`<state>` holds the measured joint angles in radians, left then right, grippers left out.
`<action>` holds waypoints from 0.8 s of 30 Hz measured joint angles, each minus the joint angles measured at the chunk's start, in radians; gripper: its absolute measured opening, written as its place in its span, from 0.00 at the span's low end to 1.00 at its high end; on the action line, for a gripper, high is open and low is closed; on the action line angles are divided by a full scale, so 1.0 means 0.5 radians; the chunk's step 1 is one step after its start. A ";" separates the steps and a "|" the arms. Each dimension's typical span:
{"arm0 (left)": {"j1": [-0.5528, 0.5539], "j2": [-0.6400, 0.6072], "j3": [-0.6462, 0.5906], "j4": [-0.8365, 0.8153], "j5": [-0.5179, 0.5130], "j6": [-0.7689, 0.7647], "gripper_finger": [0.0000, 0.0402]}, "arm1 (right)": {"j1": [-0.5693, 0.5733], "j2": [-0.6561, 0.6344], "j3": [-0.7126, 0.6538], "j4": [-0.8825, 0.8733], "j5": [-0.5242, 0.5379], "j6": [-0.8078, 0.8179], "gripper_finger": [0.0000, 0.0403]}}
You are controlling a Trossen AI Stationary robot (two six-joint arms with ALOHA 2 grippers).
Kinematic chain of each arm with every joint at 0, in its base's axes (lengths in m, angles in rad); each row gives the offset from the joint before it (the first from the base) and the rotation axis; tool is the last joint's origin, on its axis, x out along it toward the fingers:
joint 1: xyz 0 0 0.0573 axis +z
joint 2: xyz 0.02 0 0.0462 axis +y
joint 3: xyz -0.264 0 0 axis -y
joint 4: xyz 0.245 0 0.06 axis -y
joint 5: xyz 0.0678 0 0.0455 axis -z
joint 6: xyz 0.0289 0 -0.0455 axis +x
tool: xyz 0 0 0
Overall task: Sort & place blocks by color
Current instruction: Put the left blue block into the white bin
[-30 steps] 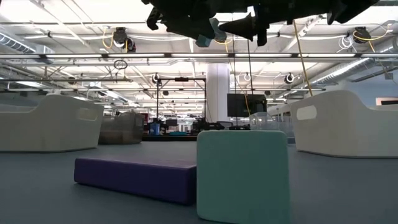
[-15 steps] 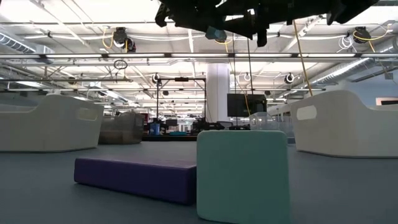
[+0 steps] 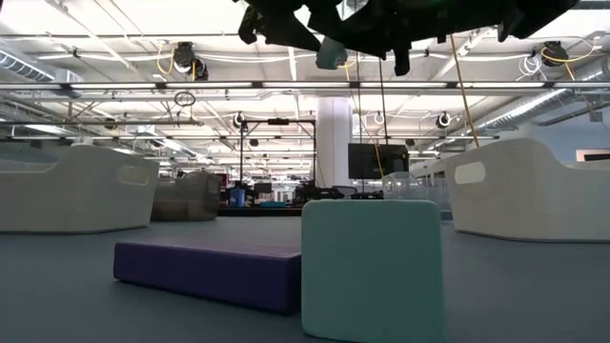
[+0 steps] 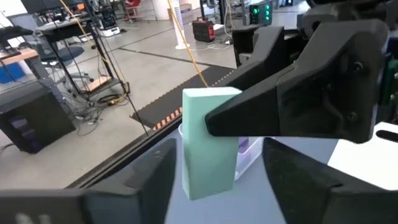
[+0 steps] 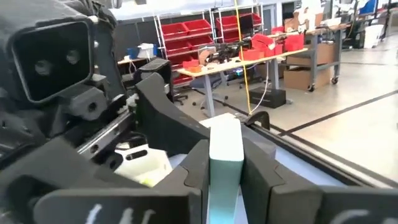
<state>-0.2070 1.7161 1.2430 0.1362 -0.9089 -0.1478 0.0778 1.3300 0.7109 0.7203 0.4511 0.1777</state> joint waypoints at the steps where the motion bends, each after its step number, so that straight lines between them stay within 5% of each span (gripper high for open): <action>1: 0.000 0.000 0.000 -0.008 0.000 0.000 0.63 | -0.003 -0.012 0.000 -0.019 0.014 -0.024 0.10; 11: -0.009 0.000 0.000 -0.216 -0.011 -0.131 0.74 | -0.019 -0.449 -0.001 -0.599 0.454 -0.186 0.10; 16: -0.009 0.000 0.000 -0.467 -0.014 -0.387 0.75 | 0.036 -0.655 0.000 -0.960 0.293 -0.041 0.10; 24: -0.009 0.000 0.000 -0.811 -0.015 -0.683 0.75 | 0.160 -0.847 0.000 -1.937 -0.356 0.943 0.10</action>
<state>-0.2115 1.7161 1.2430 -0.2693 -0.9165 -0.4891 0.1575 0.9065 0.7109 -0.2481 0.2731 0.6494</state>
